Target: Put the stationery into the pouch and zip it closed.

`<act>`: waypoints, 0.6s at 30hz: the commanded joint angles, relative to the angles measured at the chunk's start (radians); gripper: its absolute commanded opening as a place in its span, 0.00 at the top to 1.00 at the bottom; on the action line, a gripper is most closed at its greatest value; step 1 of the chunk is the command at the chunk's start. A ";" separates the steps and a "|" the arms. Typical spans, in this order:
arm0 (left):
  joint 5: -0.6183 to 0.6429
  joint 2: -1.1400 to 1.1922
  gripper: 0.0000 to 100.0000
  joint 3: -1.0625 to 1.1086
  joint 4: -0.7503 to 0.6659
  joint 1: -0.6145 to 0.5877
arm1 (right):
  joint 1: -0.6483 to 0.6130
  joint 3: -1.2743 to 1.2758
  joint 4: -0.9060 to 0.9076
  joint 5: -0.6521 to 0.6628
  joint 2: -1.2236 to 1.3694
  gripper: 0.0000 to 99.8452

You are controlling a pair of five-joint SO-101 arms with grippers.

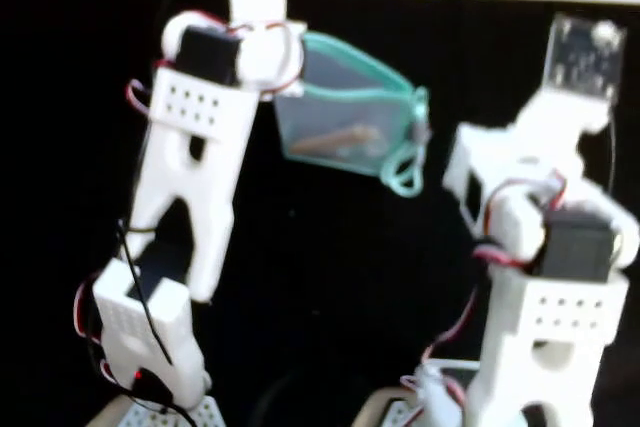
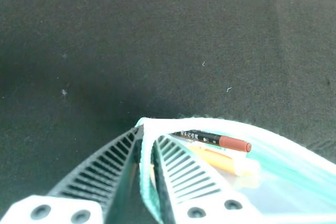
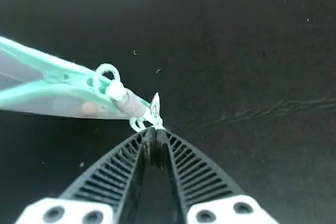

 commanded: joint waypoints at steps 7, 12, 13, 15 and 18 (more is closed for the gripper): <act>-0.008 0.022 0.99 0.002 -0.003 0.013 | -0.005 0.650 -0.470 0.169 -0.320 0.99; -0.008 0.022 0.99 0.004 -0.003 0.013 | -0.005 0.900 -0.769 0.172 -0.372 0.98; -0.008 0.022 0.99 0.004 -0.003 0.013 | -0.005 0.934 -0.808 0.172 -0.372 0.95; -0.008 0.022 0.99 0.004 -0.003 0.013 | -0.005 0.989 -0.857 0.170 -0.372 0.87; -0.008 0.024 0.99 0.004 -0.003 0.013 | -0.008 1.049 -0.869 0.169 -0.372 0.73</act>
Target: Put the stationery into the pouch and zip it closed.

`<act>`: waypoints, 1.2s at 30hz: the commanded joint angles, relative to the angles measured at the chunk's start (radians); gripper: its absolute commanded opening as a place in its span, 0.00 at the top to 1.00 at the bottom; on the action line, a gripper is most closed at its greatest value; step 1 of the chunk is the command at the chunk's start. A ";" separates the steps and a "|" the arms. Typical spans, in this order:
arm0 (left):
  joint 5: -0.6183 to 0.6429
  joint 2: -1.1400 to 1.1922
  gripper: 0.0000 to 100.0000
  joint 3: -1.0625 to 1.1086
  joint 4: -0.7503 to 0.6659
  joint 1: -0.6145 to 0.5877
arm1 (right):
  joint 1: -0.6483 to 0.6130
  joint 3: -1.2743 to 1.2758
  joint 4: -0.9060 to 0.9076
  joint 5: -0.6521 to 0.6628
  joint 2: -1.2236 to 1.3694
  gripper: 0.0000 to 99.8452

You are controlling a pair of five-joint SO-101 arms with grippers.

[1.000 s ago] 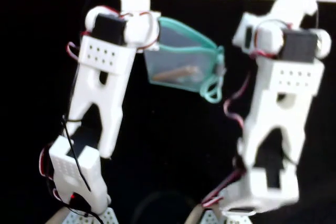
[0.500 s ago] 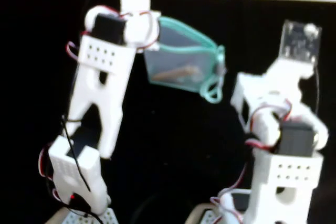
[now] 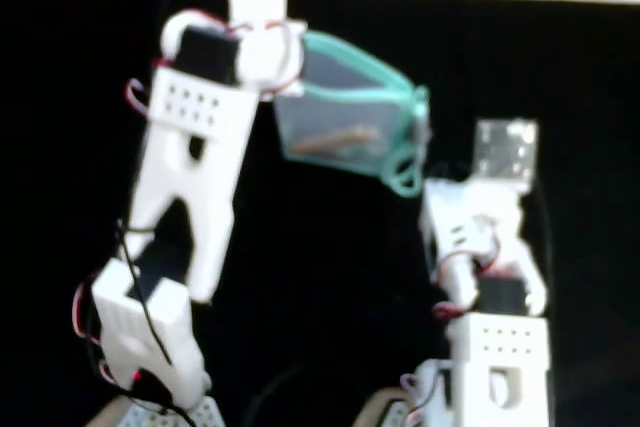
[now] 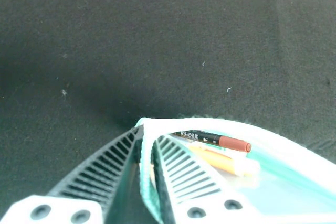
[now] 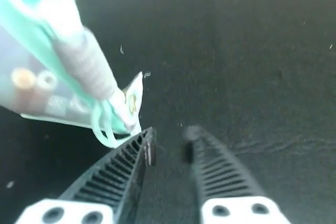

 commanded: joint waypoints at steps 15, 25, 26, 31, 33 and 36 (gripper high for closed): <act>-0.009 0.022 0.99 0.079 -0.012 0.013 | -0.131 0.140 -0.295 -0.342 -0.016 0.70; -0.009 0.021 0.99 0.079 -0.012 0.013 | -0.128 0.328 -0.581 -0.342 -0.016 0.70; -0.009 0.021 0.99 0.079 -0.012 0.013 | -0.128 0.346 -0.615 -0.341 -0.016 0.70; -0.009 0.021 0.99 0.079 -0.012 0.013 | -0.128 0.397 -0.740 -0.341 -0.016 0.70; -0.009 0.021 0.99 0.079 -0.012 0.013 | -0.130 0.406 -0.759 -0.341 -0.016 0.70; -0.009 0.021 0.99 0.079 -0.012 0.013 | -0.131 0.407 -0.760 -0.341 -0.015 0.70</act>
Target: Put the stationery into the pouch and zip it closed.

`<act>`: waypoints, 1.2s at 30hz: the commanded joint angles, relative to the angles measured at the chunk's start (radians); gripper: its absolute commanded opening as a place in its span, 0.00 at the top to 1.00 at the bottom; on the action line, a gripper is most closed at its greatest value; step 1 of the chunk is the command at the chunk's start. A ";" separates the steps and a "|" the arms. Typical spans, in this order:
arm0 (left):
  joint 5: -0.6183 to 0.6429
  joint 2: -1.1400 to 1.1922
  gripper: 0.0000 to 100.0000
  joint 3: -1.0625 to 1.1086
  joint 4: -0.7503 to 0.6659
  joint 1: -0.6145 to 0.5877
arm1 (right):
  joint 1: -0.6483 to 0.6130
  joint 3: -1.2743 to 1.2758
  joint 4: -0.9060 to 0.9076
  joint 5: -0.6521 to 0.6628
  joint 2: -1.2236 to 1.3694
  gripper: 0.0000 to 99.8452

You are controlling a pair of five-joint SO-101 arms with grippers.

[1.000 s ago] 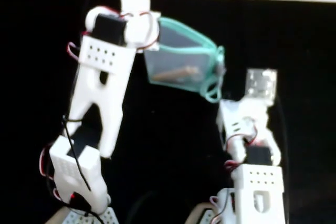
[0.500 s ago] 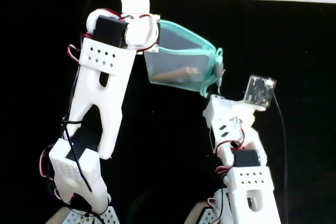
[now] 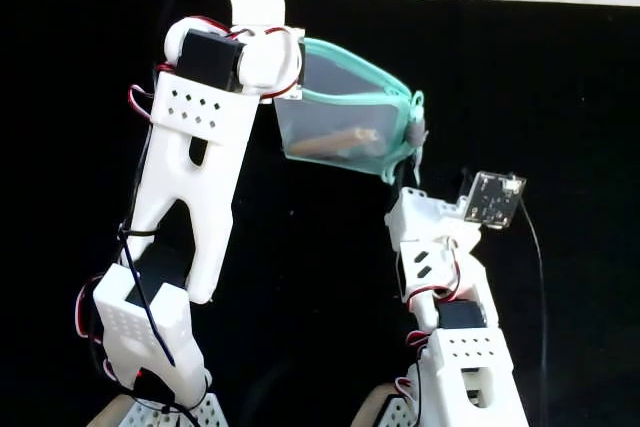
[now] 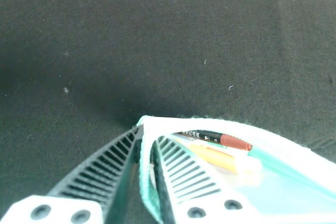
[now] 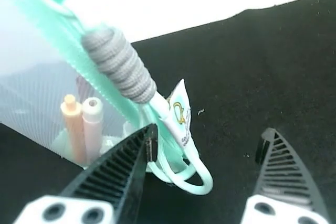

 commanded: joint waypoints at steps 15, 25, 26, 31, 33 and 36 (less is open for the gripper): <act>-0.008 0.021 0.99 0.028 0.003 0.015 | -0.008 -0.013 -0.030 -0.008 0.059 0.70; -0.008 0.021 0.99 0.028 0.002 0.013 | -0.019 -0.042 -0.031 -0.006 0.091 0.70; -0.008 0.021 0.99 0.028 0.002 0.013 | -0.019 -0.058 -0.031 -0.006 0.116 0.70; -0.008 0.013 0.99 0.028 0.002 0.013 | -0.027 -0.174 -0.031 -0.012 0.225 0.70; -0.008 0.013 0.99 0.028 0.002 0.013 | -0.025 -0.216 -0.031 -0.008 0.260 0.70; -0.008 0.013 0.99 0.028 0.002 0.013 | -0.025 -0.246 -0.030 -0.006 0.308 0.70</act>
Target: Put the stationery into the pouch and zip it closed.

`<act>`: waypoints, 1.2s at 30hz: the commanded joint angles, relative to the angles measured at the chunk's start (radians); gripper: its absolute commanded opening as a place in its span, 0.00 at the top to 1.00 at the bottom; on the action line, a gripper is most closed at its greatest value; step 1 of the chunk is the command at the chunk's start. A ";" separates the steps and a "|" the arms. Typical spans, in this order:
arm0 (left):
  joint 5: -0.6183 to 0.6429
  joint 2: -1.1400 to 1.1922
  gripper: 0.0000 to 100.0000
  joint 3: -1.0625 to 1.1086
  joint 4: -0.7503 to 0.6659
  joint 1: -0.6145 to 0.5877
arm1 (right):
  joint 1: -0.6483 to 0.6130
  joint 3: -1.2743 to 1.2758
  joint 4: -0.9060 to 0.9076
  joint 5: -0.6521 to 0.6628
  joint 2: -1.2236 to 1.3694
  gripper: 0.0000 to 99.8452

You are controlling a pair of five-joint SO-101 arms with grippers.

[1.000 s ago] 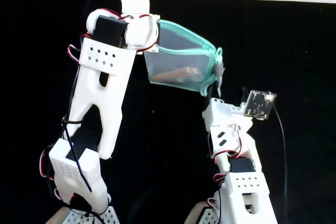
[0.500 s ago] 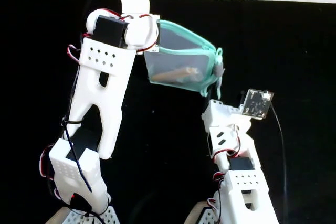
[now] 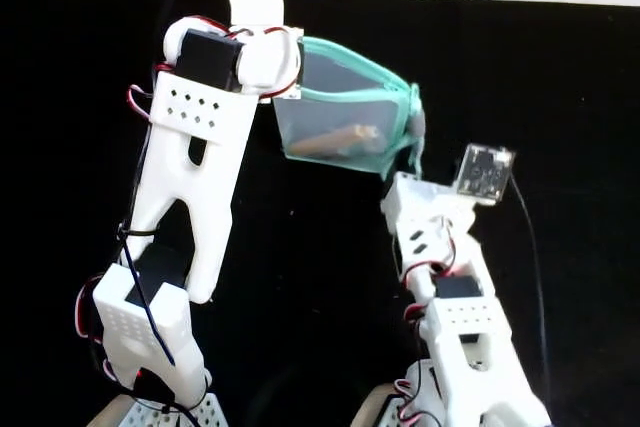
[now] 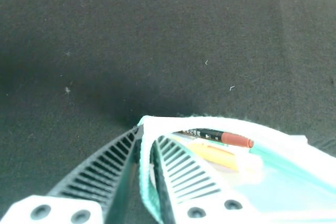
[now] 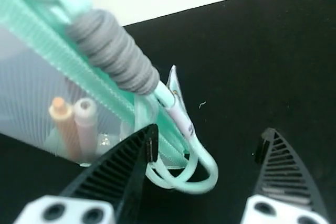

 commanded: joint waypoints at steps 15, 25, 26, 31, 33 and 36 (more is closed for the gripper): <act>-0.006 0.015 0.99 0.028 0.005 0.018 | 0.048 -0.119 -0.022 -0.006 0.193 0.70; -0.006 0.013 0.99 0.028 0.002 0.021 | 0.101 -0.252 -0.022 -0.011 0.340 0.70; -0.006 0.015 0.99 0.028 0.002 0.021 | 0.102 -0.266 -0.022 -0.012 0.357 0.70; -0.006 0.019 0.99 0.028 0.002 0.018 | 0.081 -0.295 -0.022 -0.008 0.387 0.70; -0.006 0.019 0.99 0.028 0.002 0.018 | 0.062 -0.305 -0.022 -0.008 0.386 0.70; -0.008 0.021 0.99 0.028 0.002 0.016 | 0.038 -0.317 -0.022 -0.006 0.386 0.70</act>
